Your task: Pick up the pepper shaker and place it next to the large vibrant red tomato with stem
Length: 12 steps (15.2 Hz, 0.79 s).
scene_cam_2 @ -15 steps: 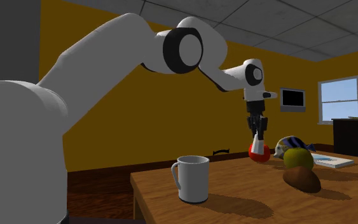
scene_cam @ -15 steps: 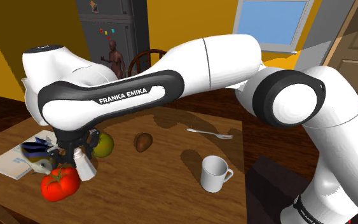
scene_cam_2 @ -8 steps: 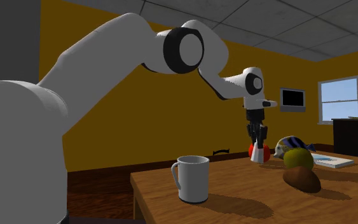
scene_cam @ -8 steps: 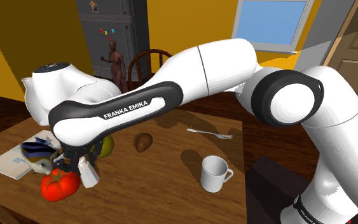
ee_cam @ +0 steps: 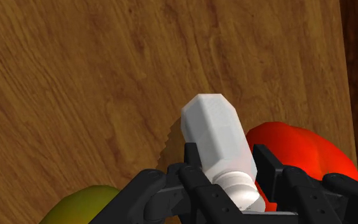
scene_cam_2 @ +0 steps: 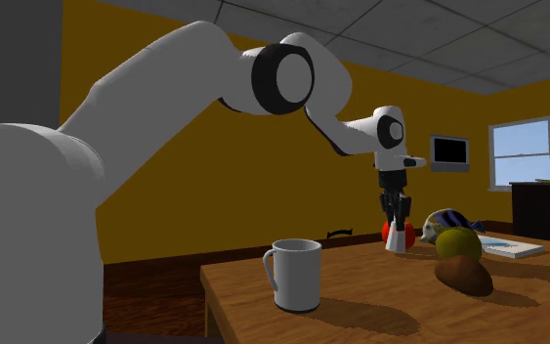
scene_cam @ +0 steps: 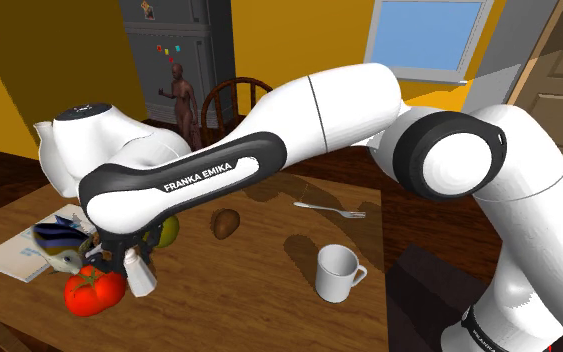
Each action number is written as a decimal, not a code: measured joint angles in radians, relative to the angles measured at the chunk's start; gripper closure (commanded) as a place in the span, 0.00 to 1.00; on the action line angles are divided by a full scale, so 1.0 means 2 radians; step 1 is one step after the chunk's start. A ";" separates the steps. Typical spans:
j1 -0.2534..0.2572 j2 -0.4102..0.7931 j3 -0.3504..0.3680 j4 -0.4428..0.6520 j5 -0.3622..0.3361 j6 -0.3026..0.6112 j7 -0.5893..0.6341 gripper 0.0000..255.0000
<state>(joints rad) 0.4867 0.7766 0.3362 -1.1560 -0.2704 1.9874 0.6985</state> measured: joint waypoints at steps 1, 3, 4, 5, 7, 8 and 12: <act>0.000 0.000 0.000 0.000 0.000 0.000 0.000 0.00; 0.000 0.000 0.000 0.000 0.000 0.000 0.000 0.00; 0.000 0.000 0.000 0.000 0.000 0.000 0.000 0.00; 0.000 0.000 0.000 0.000 0.000 0.000 0.000 0.00; 0.000 -0.003 0.001 0.004 0.001 -0.006 0.000 0.00; -0.001 -0.009 0.002 0.004 0.003 -0.013 -0.002 0.00; 0.001 -0.022 0.005 0.024 0.006 -0.044 -0.004 0.00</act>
<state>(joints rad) 0.4877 0.7334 0.3452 -1.1085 -0.2578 1.8997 0.6897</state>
